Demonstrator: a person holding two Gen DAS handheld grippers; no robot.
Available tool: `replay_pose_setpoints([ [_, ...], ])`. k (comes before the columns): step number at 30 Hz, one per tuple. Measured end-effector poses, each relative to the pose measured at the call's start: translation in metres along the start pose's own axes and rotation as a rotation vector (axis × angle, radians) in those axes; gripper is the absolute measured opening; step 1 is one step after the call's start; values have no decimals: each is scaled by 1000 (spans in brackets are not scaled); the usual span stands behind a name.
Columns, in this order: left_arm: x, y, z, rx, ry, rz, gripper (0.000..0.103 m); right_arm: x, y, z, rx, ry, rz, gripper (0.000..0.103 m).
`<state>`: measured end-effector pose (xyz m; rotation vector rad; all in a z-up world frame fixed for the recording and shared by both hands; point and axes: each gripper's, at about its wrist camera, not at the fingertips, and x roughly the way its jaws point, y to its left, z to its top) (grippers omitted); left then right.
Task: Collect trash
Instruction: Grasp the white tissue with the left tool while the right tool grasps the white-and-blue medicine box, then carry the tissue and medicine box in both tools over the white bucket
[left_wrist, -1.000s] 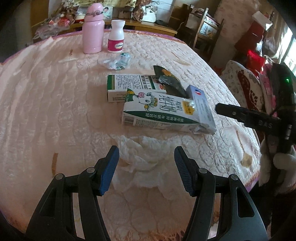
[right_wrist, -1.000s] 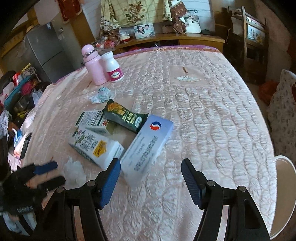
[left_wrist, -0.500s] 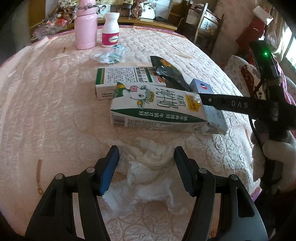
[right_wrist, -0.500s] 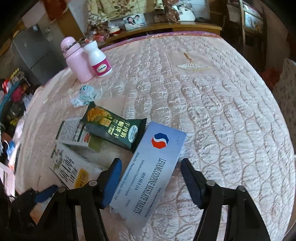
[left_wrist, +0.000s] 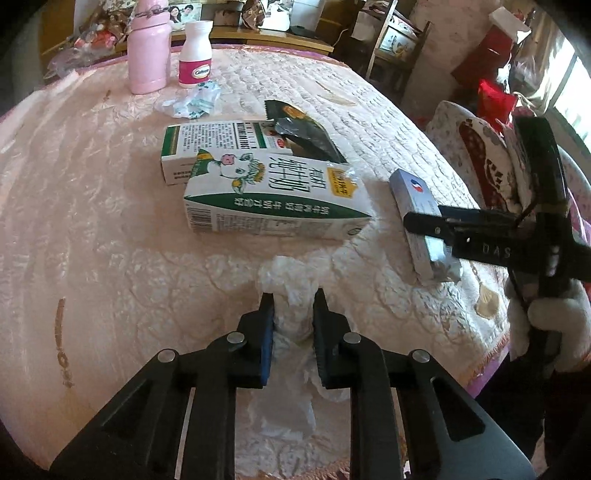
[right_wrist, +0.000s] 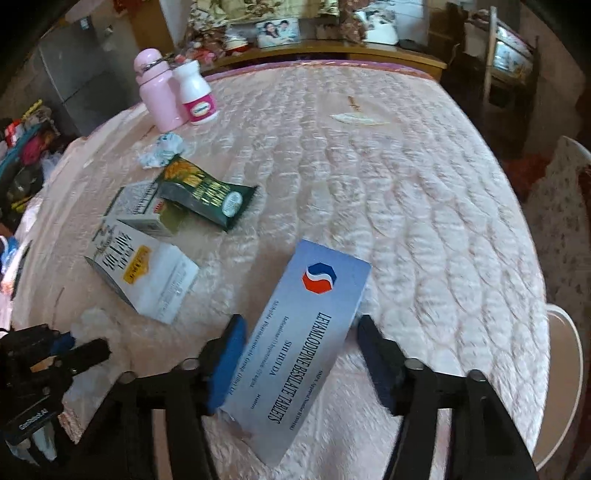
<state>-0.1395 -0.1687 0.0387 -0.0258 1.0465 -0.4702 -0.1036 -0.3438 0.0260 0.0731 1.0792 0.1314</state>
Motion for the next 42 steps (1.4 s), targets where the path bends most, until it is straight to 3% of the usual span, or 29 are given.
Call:
replay_pose_setpoints([
  [2, -1, -4, -2, 10, 1, -1, 16, 0, 2, -8, -2, 0, 14, 65],
  [4, -2, -7, -3, 12, 0, 0, 16, -3, 4, -13, -9, -30, 2, 54],
  [8, -7, -12, -2, 16, -14, 10, 15, -13, -1, -15, 5, -55, 21, 49],
  [26, -23, -43, 28, 58, -100, 26, 15, -70, -10, -19, -3, -161, 52, 48],
  [42, -24, -55, 39, 68, -125, 29, 15, -86, -15, -24, 2, -196, 64, 48],
])
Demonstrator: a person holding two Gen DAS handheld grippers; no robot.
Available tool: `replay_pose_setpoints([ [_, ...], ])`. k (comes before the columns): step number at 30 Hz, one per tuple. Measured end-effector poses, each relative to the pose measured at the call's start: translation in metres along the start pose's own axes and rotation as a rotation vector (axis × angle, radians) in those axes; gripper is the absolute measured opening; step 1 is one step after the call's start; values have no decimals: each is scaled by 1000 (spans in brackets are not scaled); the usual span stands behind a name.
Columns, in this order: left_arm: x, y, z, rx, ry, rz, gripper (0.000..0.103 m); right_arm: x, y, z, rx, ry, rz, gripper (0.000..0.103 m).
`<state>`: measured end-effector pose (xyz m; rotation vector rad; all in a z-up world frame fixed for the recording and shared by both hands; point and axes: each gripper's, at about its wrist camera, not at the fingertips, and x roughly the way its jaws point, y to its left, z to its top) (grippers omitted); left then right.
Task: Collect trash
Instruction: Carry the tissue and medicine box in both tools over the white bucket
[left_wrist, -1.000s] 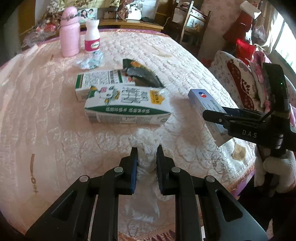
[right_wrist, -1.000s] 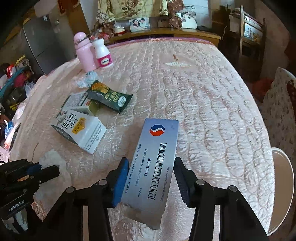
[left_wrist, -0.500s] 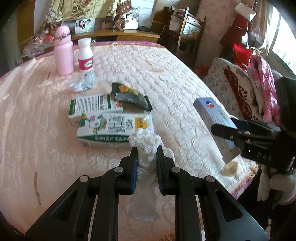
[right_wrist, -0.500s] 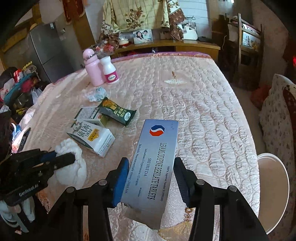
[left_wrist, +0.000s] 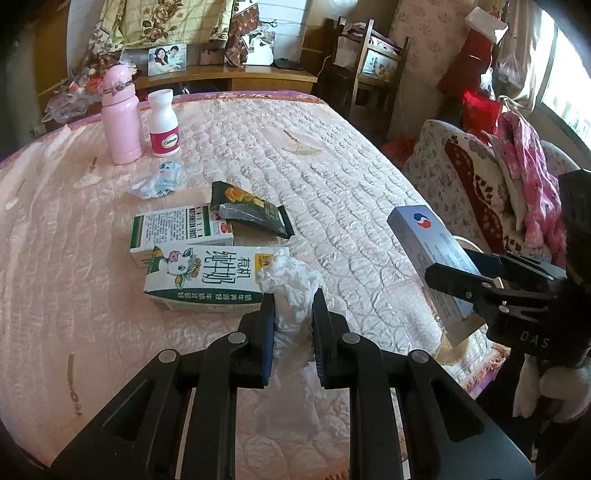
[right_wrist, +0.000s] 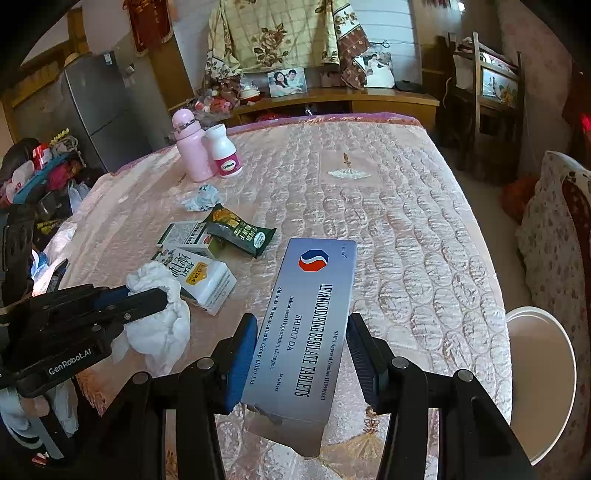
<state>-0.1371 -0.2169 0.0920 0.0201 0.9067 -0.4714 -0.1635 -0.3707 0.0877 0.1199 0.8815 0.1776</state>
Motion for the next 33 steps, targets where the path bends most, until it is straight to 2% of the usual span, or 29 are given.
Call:
replay_pose_setpoints([
  [12, 12, -42, 20, 42, -10, -61, 15, -23, -32, -5, 38, -22, -54, 48],
  [28, 53, -150, 46, 174, 17, -159, 15, -68, -126, -30, 197, -52, -166, 48],
  [33, 63, -173, 48, 204, 30, -176, 15, -77, -149, -39, 235, -55, -191, 48],
])
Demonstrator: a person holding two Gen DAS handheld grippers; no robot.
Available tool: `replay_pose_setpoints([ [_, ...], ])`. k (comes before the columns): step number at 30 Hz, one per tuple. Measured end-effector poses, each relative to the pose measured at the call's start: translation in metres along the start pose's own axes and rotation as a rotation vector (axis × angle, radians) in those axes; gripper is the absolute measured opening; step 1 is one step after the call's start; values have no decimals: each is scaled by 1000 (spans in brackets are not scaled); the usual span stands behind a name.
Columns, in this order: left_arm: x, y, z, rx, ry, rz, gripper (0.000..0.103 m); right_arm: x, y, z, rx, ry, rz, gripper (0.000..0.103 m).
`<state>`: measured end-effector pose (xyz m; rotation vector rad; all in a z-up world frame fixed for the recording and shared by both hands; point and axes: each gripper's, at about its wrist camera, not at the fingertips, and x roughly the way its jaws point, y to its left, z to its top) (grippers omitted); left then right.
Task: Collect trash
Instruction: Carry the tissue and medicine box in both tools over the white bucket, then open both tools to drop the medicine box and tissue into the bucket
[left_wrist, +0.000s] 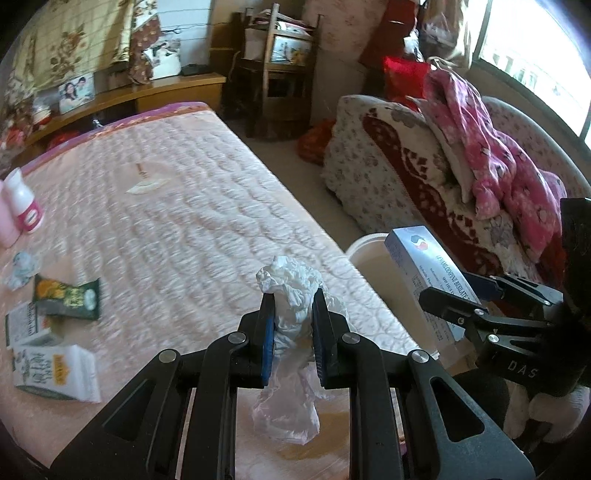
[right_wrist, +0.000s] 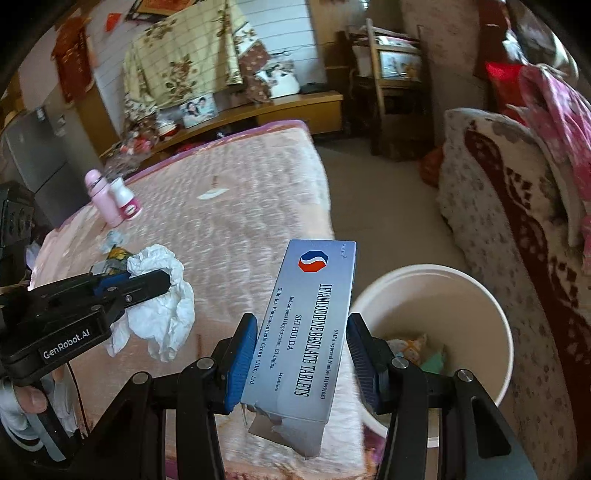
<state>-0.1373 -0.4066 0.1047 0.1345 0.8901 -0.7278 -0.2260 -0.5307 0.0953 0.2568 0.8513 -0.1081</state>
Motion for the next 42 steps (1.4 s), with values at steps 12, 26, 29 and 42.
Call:
replay_pose_setpoints([
  [12, 28, -32, 12, 29, 28, -41, 15, -9, -50, -4, 81, -7, -53, 48],
  [26, 64, -73, 19, 46, 75, -137, 15, 5, -98, -17, 147, 42, -117, 48],
  [29, 70, -80, 20, 47, 84, -151, 15, 7, -106, -20, 164, 48, -121, 48],
  [42, 85, -98, 18, 85, 97, -153, 15, 11, -130, -33, 212, 49, -115, 48],
])
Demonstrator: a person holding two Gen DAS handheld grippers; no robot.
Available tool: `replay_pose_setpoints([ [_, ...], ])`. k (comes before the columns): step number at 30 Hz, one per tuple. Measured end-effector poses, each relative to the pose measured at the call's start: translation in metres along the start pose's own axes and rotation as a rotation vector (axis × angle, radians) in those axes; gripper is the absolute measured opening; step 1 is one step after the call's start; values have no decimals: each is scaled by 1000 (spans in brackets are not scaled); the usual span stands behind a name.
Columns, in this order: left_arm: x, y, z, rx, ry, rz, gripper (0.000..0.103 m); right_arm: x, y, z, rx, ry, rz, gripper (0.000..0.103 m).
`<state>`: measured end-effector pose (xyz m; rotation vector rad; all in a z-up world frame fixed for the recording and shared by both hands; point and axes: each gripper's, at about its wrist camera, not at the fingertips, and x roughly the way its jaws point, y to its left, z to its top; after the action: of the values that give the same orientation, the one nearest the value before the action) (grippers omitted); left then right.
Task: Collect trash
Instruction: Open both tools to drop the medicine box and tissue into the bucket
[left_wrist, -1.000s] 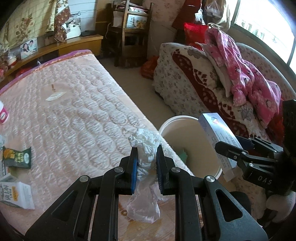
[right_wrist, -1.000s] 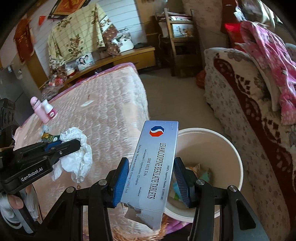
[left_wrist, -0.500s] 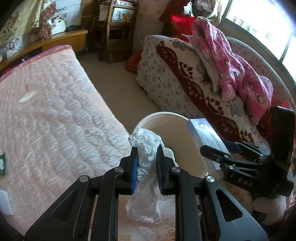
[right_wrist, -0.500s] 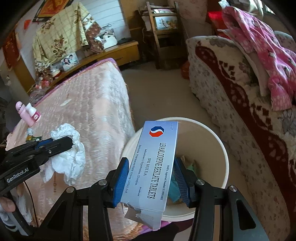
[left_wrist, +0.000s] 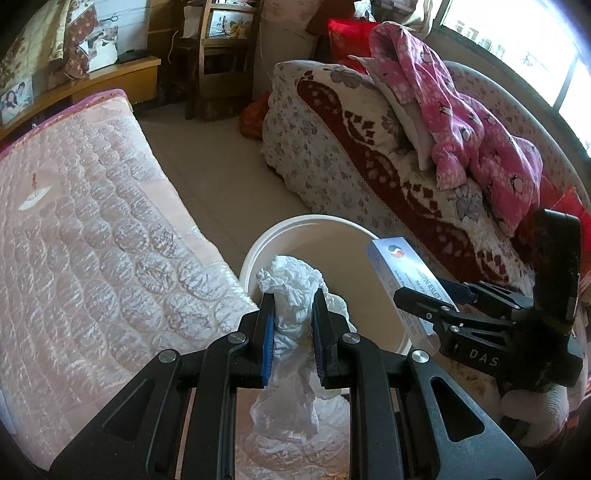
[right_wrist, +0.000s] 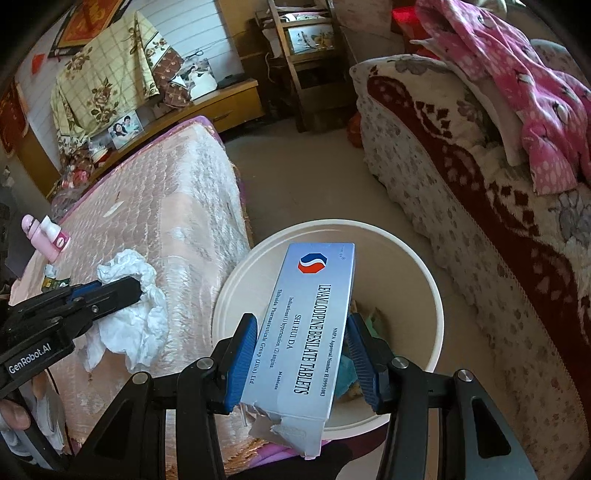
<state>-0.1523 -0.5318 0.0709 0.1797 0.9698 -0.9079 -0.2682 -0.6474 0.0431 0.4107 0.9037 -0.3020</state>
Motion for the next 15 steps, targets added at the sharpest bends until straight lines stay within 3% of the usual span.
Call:
replay_pose_setpoints([
  [15, 31, -23, 19, 60, -4, -45, 15, 13, -28, 2, -9, -30, 7, 47],
])
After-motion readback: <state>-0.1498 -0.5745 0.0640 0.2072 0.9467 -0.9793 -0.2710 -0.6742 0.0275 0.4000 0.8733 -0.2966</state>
